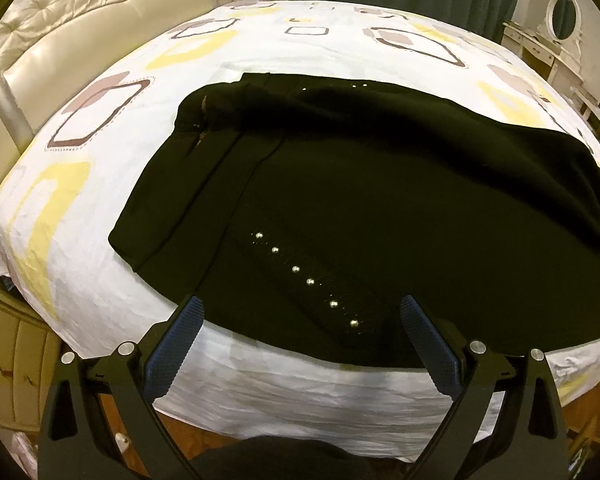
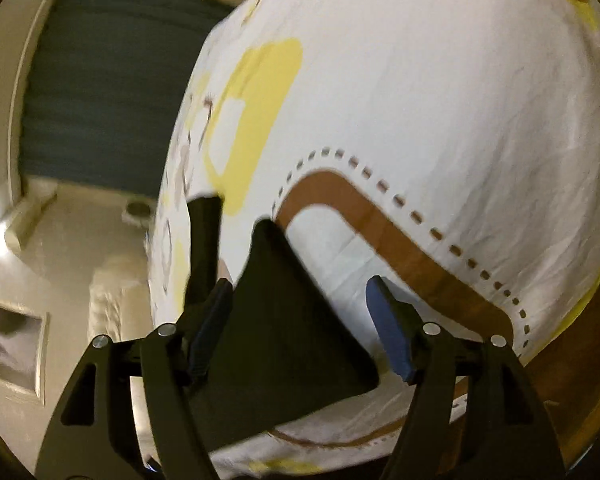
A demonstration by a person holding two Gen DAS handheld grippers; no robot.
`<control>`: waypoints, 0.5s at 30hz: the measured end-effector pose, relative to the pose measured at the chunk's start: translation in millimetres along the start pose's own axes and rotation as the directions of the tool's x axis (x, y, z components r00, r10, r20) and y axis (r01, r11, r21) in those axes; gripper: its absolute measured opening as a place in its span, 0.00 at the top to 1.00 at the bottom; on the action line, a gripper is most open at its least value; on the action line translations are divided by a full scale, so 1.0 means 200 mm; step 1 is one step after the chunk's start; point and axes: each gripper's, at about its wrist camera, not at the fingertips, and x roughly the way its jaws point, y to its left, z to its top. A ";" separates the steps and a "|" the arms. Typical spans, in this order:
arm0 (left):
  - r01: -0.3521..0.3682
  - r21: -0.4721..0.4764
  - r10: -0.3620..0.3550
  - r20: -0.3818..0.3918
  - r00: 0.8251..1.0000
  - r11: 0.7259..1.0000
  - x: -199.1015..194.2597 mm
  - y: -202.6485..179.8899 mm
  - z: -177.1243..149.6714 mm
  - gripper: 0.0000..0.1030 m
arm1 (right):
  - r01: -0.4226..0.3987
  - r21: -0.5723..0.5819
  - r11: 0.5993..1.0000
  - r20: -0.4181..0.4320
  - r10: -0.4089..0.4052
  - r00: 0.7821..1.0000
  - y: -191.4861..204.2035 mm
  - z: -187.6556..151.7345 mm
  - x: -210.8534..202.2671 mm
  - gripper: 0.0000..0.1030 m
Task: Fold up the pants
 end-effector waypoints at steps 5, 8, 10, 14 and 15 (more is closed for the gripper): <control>0.000 -0.007 0.000 -0.003 1.000 1.000 0.01 -0.01 0.01 0.05 | 0.119 -0.160 0.980 -0.050 -0.129 0.990 0.12 0.01 0.08 0.25; -0.007 0.004 0.007 -0.006 1.000 1.000 0.01 -0.04 0.02 0.05 | 0.220 -0.271 0.937 -0.054 -0.243 0.968 0.22 0.00 0.16 0.25; -0.011 0.010 0.011 -0.006 1.000 1.000 0.01 -0.05 0.02 0.05 | 0.298 -0.351 0.887 -0.046 -0.334 0.941 0.28 -0.01 0.20 0.40; -0.016 0.011 0.016 -0.003 1.000 1.000 0.01 -0.07 0.03 0.05 | 0.291 -0.468 0.834 -0.085 -0.370 0.925 0.38 -0.05 0.27 0.91; -0.021 0.012 0.021 -0.001 1.000 1.000 0.01 -0.08 0.03 0.05 | 0.332 -0.512 0.792 -0.041 -0.409 0.912 0.43 -0.06 0.27 0.92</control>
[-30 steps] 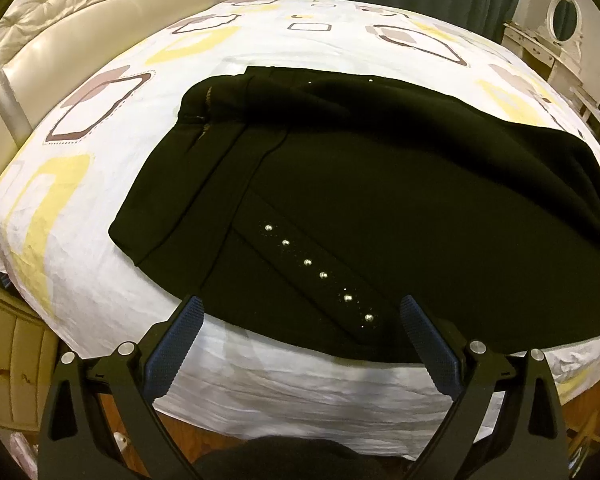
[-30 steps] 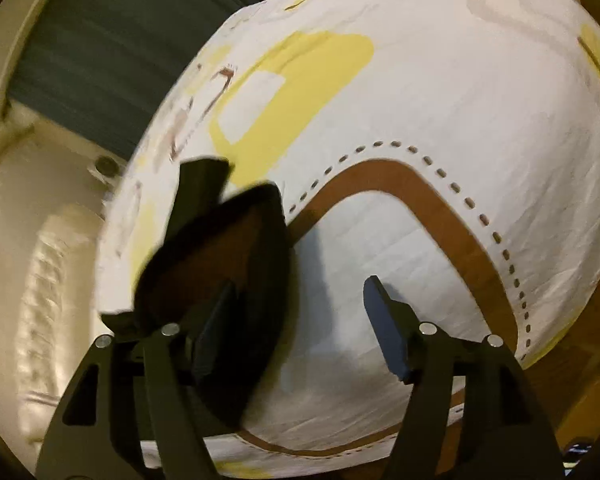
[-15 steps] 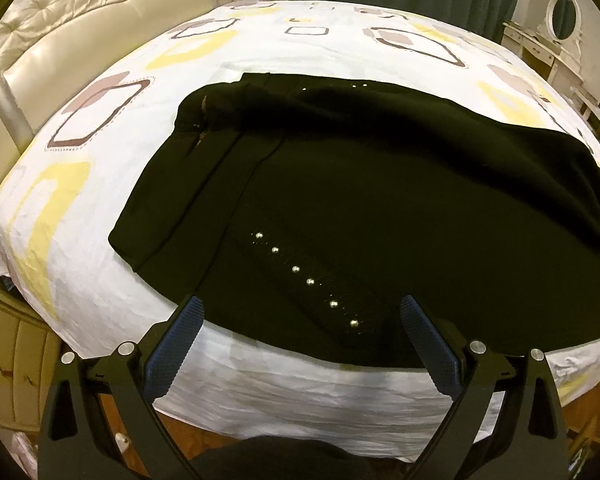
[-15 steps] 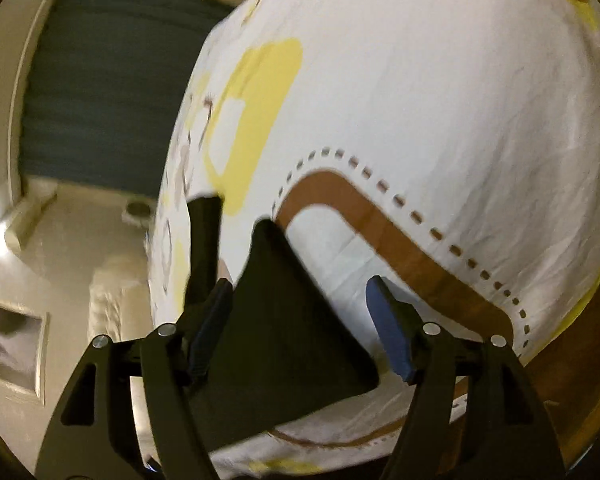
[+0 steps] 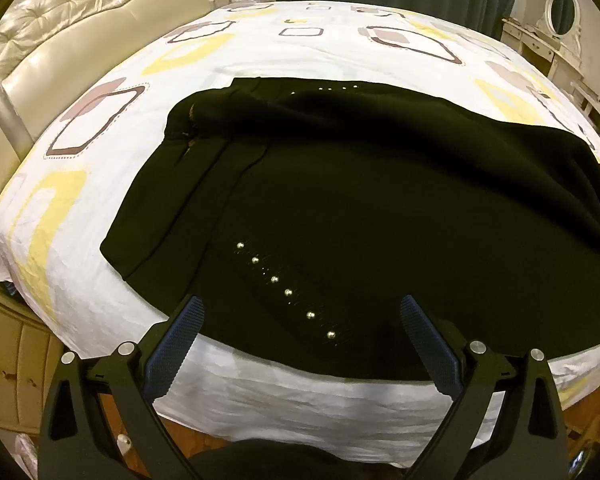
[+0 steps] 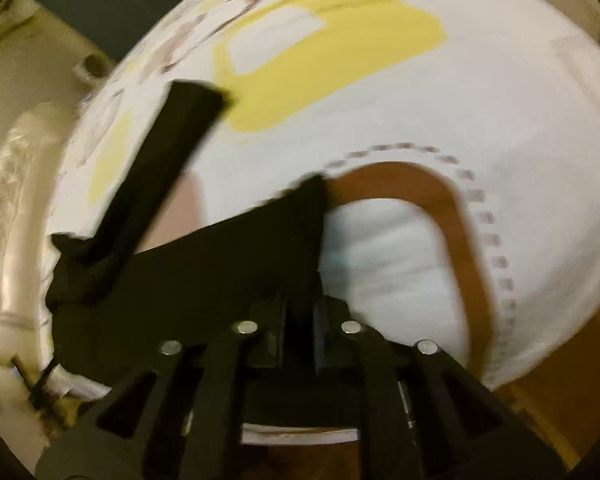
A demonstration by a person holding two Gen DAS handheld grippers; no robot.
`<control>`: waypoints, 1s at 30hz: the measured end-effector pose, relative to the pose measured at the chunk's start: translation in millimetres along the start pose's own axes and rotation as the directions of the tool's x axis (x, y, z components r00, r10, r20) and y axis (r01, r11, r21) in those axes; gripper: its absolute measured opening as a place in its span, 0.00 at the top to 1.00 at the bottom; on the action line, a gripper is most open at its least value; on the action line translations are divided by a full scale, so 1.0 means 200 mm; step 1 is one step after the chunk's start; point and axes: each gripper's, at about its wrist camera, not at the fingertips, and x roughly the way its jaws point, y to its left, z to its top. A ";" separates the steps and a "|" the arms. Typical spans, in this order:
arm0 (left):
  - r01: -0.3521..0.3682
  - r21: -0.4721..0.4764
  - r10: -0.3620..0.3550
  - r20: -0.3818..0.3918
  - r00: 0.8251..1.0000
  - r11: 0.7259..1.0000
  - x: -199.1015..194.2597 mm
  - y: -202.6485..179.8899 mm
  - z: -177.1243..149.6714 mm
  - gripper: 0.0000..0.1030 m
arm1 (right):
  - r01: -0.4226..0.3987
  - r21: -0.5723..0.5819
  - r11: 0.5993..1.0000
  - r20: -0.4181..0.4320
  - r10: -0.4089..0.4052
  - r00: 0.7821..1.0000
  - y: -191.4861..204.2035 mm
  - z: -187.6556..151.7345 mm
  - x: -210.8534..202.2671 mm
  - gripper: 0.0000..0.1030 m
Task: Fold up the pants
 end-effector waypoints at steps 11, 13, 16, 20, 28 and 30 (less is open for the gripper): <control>-0.021 -0.014 0.022 0.031 0.999 1.000 0.00 0.00 0.06 0.05 | 0.161 0.018 0.987 0.152 -0.162 0.975 -0.14 0.02 0.04 0.94; -0.034 -0.006 0.035 0.029 0.999 0.999 0.02 0.01 0.07 0.05 | 0.139 0.050 0.989 0.166 -0.146 0.975 -0.18 0.01 0.04 0.94; -0.024 -0.020 0.024 0.020 1.000 1.000 0.04 0.05 0.08 0.05 | 0.100 0.082 0.992 0.161 -0.112 0.981 -0.22 0.02 0.04 0.93; 0.056 -0.058 -0.060 -0.066 0.996 0.997 0.11 0.15 0.08 0.05 | 0.074 0.127 0.989 0.159 -0.094 0.983 -0.26 0.00 -0.02 0.83; 0.081 -0.013 -0.082 -0.089 0.993 0.997 0.16 0.29 0.01 0.05 | 0.088 0.172 0.981 0.258 -0.132 0.957 -0.04 -0.01 -0.19 0.74; 0.102 -0.004 -0.102 -0.089 0.991 0.995 0.17 0.30 0.01 0.05 | 0.057 0.127 0.990 0.271 -0.090 0.958 0.08 0.00 -0.22 0.67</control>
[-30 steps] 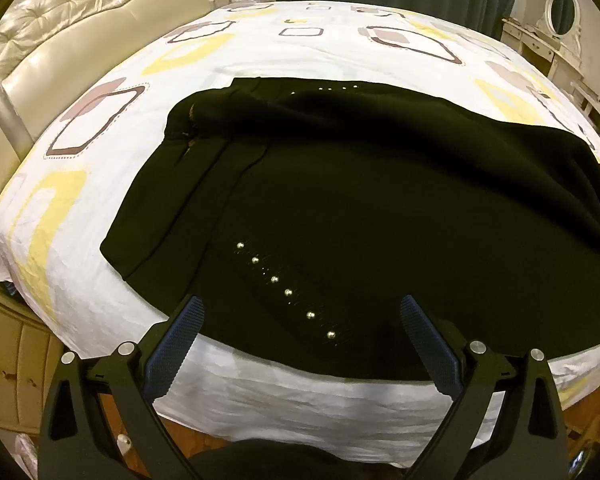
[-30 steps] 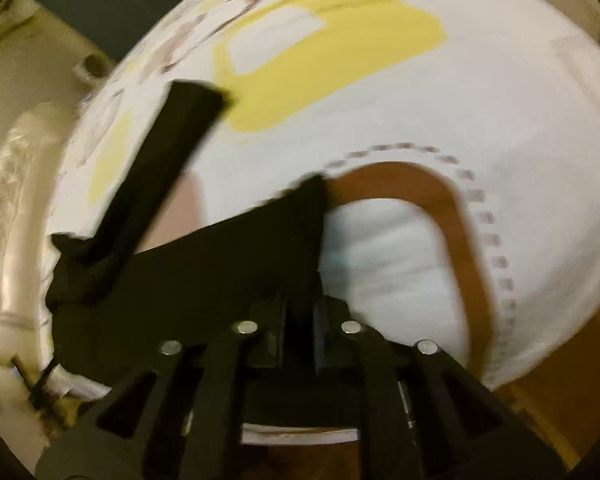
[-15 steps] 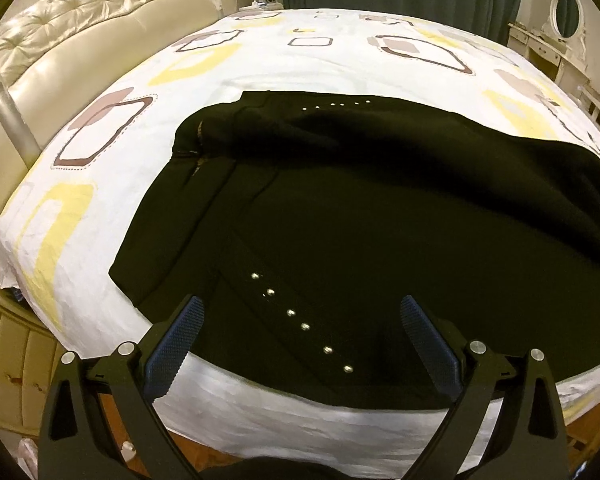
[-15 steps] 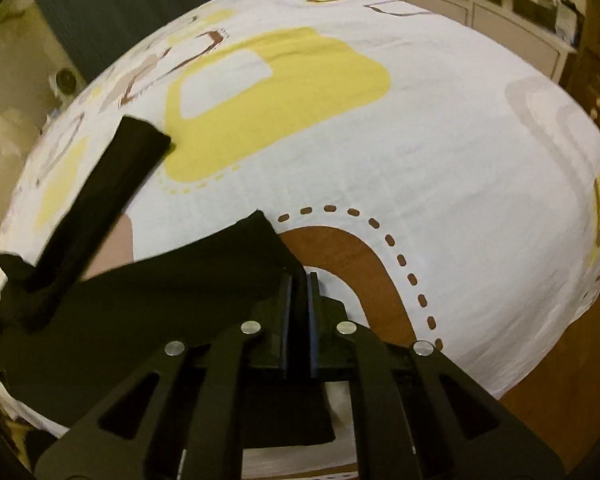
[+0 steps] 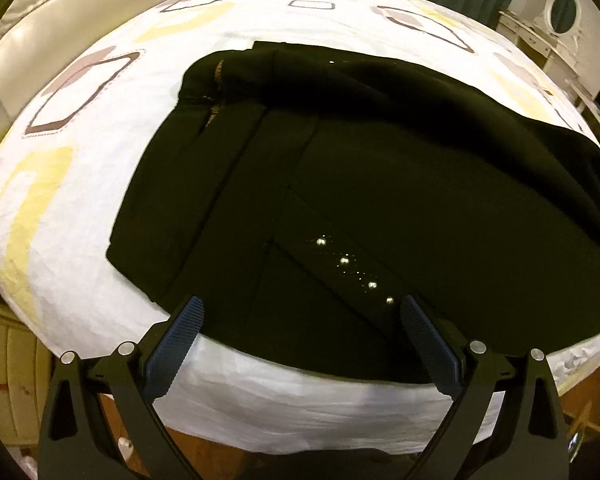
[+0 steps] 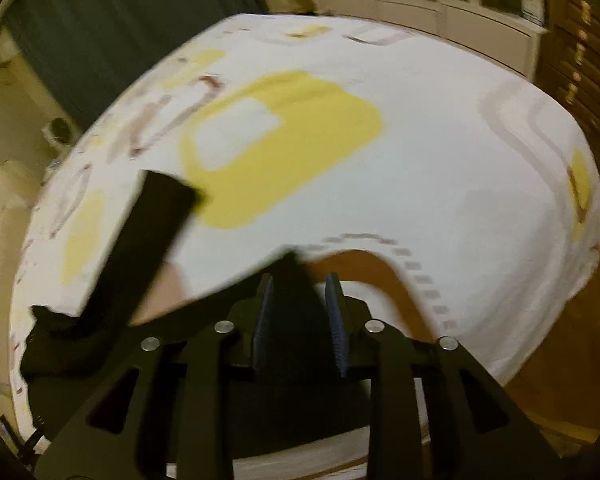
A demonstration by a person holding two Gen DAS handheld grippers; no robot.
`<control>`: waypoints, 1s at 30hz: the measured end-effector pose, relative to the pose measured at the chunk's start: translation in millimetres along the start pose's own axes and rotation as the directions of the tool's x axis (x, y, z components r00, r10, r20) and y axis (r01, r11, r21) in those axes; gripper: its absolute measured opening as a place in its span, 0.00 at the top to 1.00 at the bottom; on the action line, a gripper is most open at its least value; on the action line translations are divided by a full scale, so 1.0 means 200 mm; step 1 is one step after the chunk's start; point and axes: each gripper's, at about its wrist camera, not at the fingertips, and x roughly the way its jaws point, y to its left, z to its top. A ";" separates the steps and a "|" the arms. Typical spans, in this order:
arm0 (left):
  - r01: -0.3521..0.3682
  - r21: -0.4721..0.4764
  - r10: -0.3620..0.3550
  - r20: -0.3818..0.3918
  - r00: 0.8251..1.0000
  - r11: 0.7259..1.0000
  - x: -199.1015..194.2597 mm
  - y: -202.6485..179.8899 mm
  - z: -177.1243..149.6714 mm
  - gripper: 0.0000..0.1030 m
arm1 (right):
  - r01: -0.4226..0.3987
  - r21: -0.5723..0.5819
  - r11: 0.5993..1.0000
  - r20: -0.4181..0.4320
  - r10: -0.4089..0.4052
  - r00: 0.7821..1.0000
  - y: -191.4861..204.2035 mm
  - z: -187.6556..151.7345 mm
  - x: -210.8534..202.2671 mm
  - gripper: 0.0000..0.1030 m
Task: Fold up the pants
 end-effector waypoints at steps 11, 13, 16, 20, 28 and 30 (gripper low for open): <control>0.153 0.087 -0.161 0.092 0.983 0.984 -0.28 0.10 0.15 0.05 | -0.337 -0.335 0.880 -0.175 0.293 0.940 1.11 -0.07 0.04 0.41; 0.156 0.121 -0.173 0.147 0.974 0.980 -0.36 0.16 0.28 0.05 | -0.392 -0.368 0.843 -0.225 0.328 0.917 1.28 -0.08 0.08 0.39; 0.226 0.114 -0.239 0.129 0.962 0.968 -0.32 0.30 0.53 0.05 | -0.416 -0.420 0.806 -0.277 0.323 0.905 1.50 -0.11 0.16 0.36; 0.363 -0.031 -0.363 0.007 0.932 0.931 -0.04 0.54 0.84 0.05 | -0.411 -0.441 0.798 -0.336 0.278 0.900 1.72 -0.12 0.36 0.36; 0.425 -0.078 -0.432 -0.134 0.892 0.902 0.40 0.56 1.06 0.05 | -0.386 -0.480 0.788 -0.396 0.198 0.897 1.92 -0.14 0.65 0.36; 0.427 -0.069 -0.433 -0.161 0.887 0.902 0.46 0.55 1.09 0.05 | -0.394 -0.477 0.786 -0.412 0.196 0.890 1.94 -0.13 0.70 0.35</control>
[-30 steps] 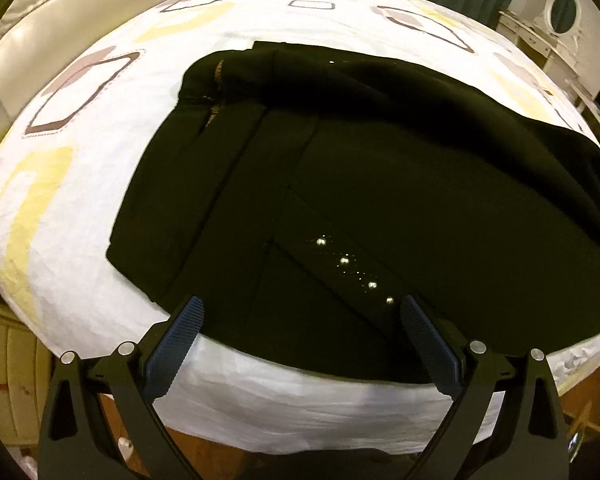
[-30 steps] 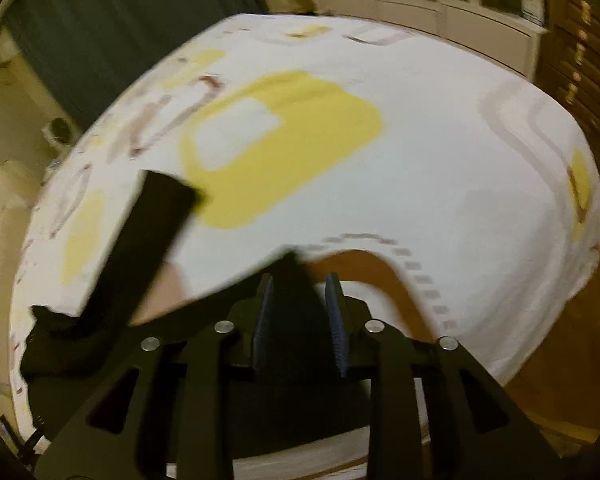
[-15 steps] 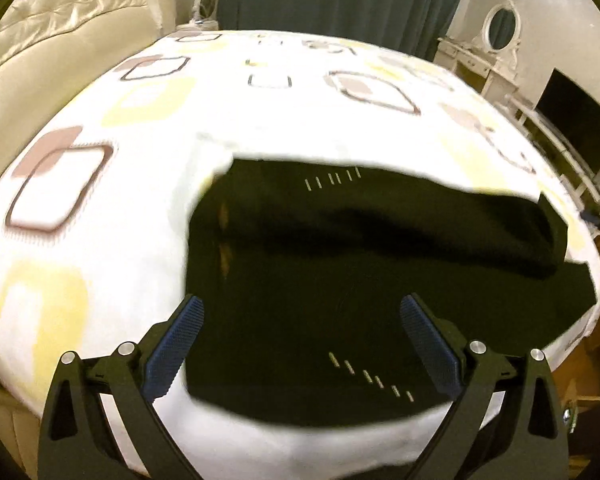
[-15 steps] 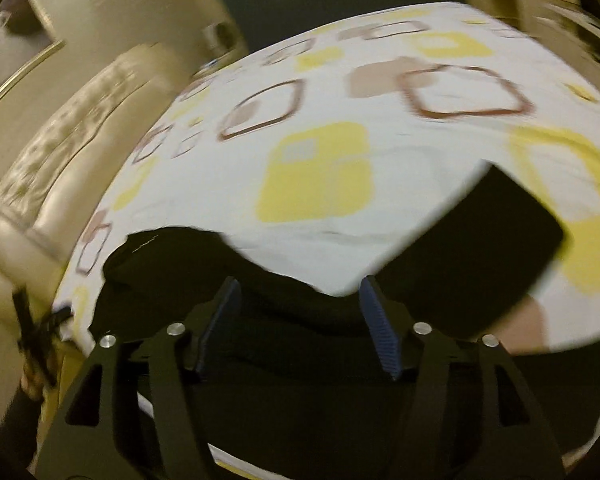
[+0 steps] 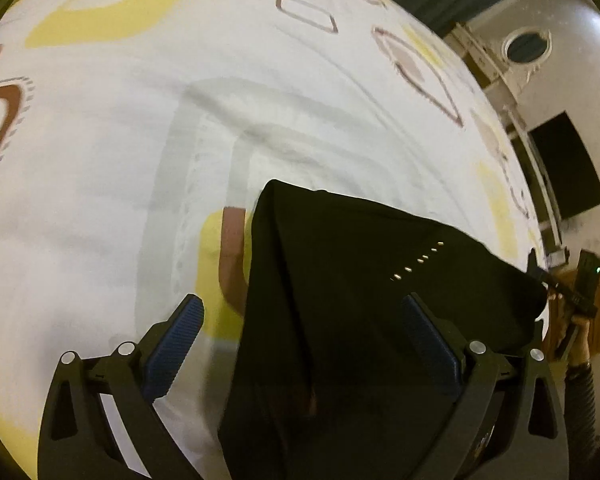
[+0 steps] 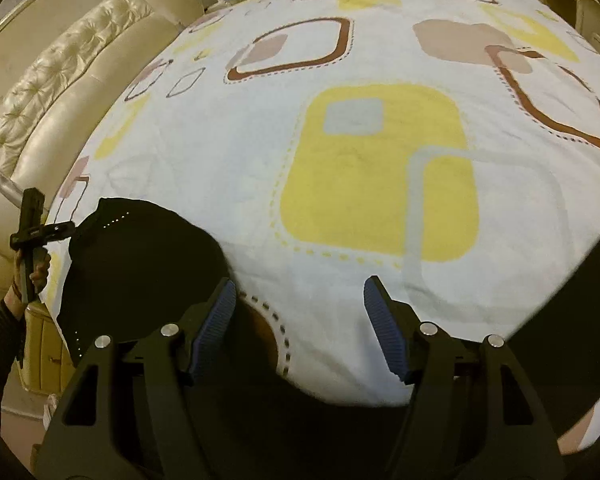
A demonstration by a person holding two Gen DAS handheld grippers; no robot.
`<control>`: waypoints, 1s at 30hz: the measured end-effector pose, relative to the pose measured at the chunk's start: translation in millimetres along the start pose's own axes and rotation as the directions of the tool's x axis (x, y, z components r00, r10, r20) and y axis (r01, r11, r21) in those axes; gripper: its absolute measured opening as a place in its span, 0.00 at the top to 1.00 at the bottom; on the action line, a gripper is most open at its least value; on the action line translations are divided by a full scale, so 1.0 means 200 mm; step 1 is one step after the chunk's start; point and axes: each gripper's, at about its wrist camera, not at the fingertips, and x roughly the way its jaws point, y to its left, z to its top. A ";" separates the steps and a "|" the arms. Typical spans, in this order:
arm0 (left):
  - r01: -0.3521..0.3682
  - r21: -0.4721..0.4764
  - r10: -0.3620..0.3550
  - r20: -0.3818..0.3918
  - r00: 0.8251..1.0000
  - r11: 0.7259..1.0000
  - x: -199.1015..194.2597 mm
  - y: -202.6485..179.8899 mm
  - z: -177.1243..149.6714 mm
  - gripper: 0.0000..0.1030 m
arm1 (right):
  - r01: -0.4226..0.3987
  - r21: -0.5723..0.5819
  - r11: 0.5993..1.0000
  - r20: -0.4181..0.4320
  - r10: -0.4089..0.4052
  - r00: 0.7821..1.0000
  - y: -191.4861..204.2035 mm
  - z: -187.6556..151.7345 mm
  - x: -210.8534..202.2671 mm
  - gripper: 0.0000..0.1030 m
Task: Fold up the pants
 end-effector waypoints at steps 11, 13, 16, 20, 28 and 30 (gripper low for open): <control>0.077 -0.010 -0.078 -0.069 0.995 0.997 0.13 0.00 0.16 0.05 | -0.111 -0.030 0.993 -0.198 0.103 0.975 0.02 0.10 0.28 0.33; 0.054 0.015 -0.053 -0.067 0.996 0.998 0.13 -0.02 0.16 0.11 | -0.133 -0.030 0.991 -0.226 0.123 0.966 0.04 0.10 0.32 0.42; -0.028 0.056 0.031 -0.057 0.998 0.998 0.14 -0.05 0.15 0.72 | -0.159 -0.068 0.985 -0.273 0.135 0.952 0.10 0.09 0.36 1.00; -0.009 0.042 0.011 -0.039 0.999 0.999 0.11 -0.06 0.18 0.93 | -0.001 -0.134 0.991 -0.175 -0.023 0.984 0.16 0.13 0.32 1.00; 0.012 0.101 -0.016 0.034 0.999 0.995 -0.01 -0.16 0.26 0.94 | -0.090 -0.081 0.993 -0.207 0.071 0.976 0.15 0.21 0.22 0.80; 0.023 0.094 -0.028 0.045 0.999 0.995 -0.02 -0.16 0.26 0.94 | -0.123 -0.076 0.990 -0.220 0.104 0.970 0.14 0.22 0.22 0.51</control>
